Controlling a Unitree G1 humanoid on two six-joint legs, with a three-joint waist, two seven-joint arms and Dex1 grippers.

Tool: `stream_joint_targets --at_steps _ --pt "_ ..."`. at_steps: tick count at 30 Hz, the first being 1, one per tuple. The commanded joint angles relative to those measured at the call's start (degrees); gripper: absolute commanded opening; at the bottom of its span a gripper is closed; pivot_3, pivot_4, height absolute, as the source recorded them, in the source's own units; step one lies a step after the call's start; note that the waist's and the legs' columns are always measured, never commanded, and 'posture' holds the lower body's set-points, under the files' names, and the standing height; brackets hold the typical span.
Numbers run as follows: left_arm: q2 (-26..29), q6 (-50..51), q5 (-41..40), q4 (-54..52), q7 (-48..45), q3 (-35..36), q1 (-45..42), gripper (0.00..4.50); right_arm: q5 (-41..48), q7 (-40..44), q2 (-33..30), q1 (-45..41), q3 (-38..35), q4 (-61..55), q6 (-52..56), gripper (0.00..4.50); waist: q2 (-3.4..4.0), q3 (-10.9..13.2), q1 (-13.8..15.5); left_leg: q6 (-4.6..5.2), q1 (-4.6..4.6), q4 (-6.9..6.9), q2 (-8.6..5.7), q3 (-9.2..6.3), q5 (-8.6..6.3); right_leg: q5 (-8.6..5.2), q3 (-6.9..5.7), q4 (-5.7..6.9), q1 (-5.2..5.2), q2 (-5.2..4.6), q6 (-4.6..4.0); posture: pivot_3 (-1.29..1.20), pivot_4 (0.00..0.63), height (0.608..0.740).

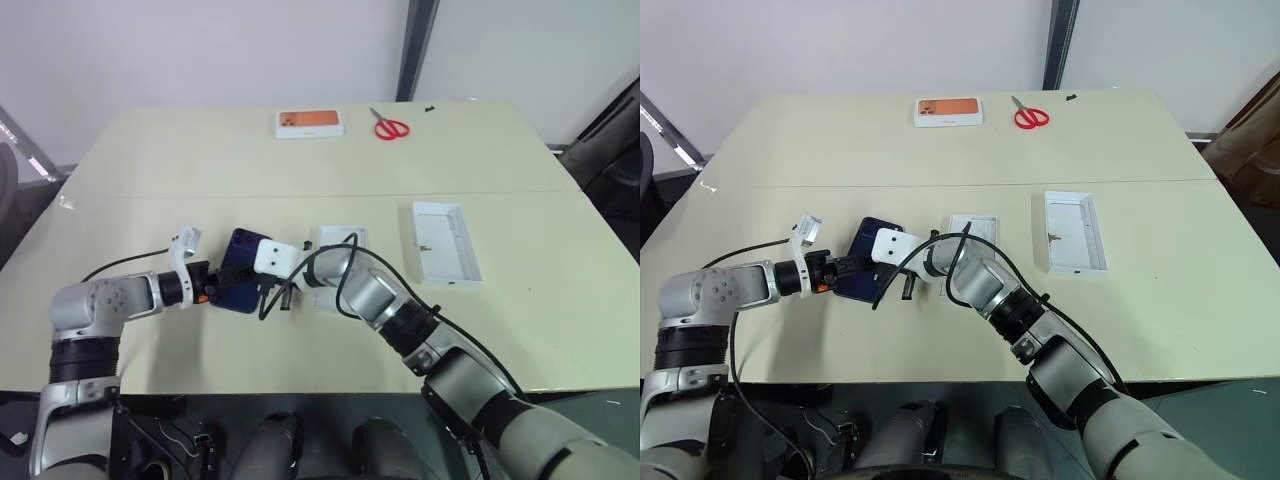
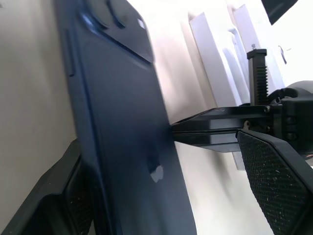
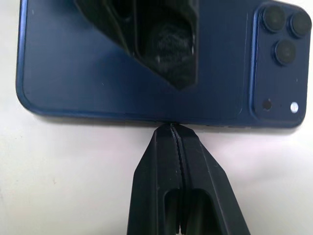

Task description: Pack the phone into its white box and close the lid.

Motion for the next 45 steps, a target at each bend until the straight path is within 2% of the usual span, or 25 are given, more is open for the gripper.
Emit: stream_joint_targets --at_steps 1,5,8,11,20,23,25,26,29,36,39,45 --pt "-1.5 2.7 -0.5 2.2 -0.6 -3.3 0.6 4.30 -0.4 -0.1 0.1 0.3 0.0 0.2 -0.5 0.03 0.00 0.0 0.0 -0.01 0.00 0.00 0.00 0.00 0.01 0.00 0.00 0.00 0.00 0.00 0.00 0.00 0.150 0.734" --pt "-1.2 2.8 -0.4 3.7 -0.2 -1.7 0.2 4.30 -0.7 -0.1 -0.4 0.4 0.1 0.3 -1.1 0.03 0.00 0.0 0.0 -0.01 0.00 0.00 0.00 0.00 0.01 0.00 0.00 -0.01 0.00 0.00 0.00 0.00 0.150 0.734" --pt "-1.0 2.9 -0.6 5.3 0.3 -0.1 0.2 3.44 -0.7 -0.1 -0.5 0.6 0.0 0.2 -1.3 0.00 0.00 0.0 -0.2 -0.01 0.00 -0.01 0.01 0.00 0.00 0.00 0.00 -0.01 -0.02 0.00 0.00 0.00 0.150 0.734" --pt "-0.8 2.7 -0.7 5.4 0.2 0.2 0.7 1.93 -0.9 -0.2 -0.6 0.6 0.0 0.2 -1.6 0.00 -0.01 0.0 -0.5 -0.02 0.00 -0.03 0.01 0.00 0.00 0.00 0.00 -0.02 -0.04 0.01 0.00 0.00 0.150 0.734" --pt "-0.7 3.9 -1.8 4.2 1.3 1.6 2.3 1.93 -1.3 -0.1 -0.8 0.9 0.1 0.1 -2.1 0.00 -0.01 0.0 -1.2 -0.02 -0.01 -0.09 0.03 -0.03 0.01 0.00 -0.01 -0.02 -0.06 0.02 0.00 0.00 0.150 0.734" --pt "-0.7 4.2 -2.2 4.1 1.7 1.8 2.6 1.09 -1.4 -0.2 -0.8 1.0 0.1 0.0 -2.2 0.00 -0.01 0.0 -1.2 -0.02 -0.01 -0.10 0.04 -0.03 0.00 0.00 0.00 -0.02 -0.07 0.02 0.01 0.00 0.150 0.734" --pt "-1.0 4.7 -2.7 4.2 2.3 2.4 2.7 0.24 -1.4 -0.3 -0.9 1.1 0.1 0.0 -2.5 0.00 -0.04 0.0 -1.1 -0.02 -0.01 -0.11 0.05 -0.04 0.00 0.00 -0.01 -0.02 -0.07 0.03 0.00 0.00 0.150 0.734" --pt "-1.0 5.1 -3.1 4.1 2.4 2.7 2.7 0.05 -1.5 -0.5 -0.9 1.2 0.1 -0.1 -2.8 0.00 -0.04 0.0 -1.2 -0.01 0.03 -0.11 0.05 -0.05 -0.01 0.00 -0.02 -0.03 -0.01 0.02 0.01 0.00 0.150 0.734" --pt "-1.5 6.0 -4.0 4.7 3.0 3.8 2.6 0.05 -0.4 -1.0 -0.9 1.2 -1.6 -0.8 -3.9 0.00 -0.04 0.0 -1.3 0.06 0.05 -0.14 0.06 -0.04 -0.04 0.00 0.00 -0.03 -0.03 0.04 0.00 0.00 0.150 0.734" --pt "-4.5 8.8 -7.2 7.9 6.2 10.3 1.1 0.05 6.3 -4.0 0.1 1.5 -11.2 -4.6 -7.5 0.00 -0.06 0.0 -1.1 0.06 0.04 -0.15 0.06 -0.04 -0.04 0.00 0.00 -0.04 -0.03 0.04 0.01 0.00 0.150 0.734" --pt "-5.8 8.7 -8.2 8.5 7.6 13.0 0.6 0.05 11.0 -3.1 0.4 2.1 -15.8 -6.7 -6.0 0.00 -0.06 0.0 -1.1 0.06 0.04 -0.15 0.06 -0.04 -0.04 0.00 0.00 -0.06 -0.03 0.03 0.00 0.00 0.150 0.734" --pt "-8.0 12.0 -12.9 9.2 10.0 20.0 -0.7 0.05 19.0 3.3 -4.2 6.1 -20.4 -13.2 -3.9 0.00 -0.13 0.1 -1.1 0.11 0.02 -0.15 0.06 -0.04 -0.08 0.00 -0.01 -0.08 -0.03 0.03 0.01 0.00 0.150 0.734"
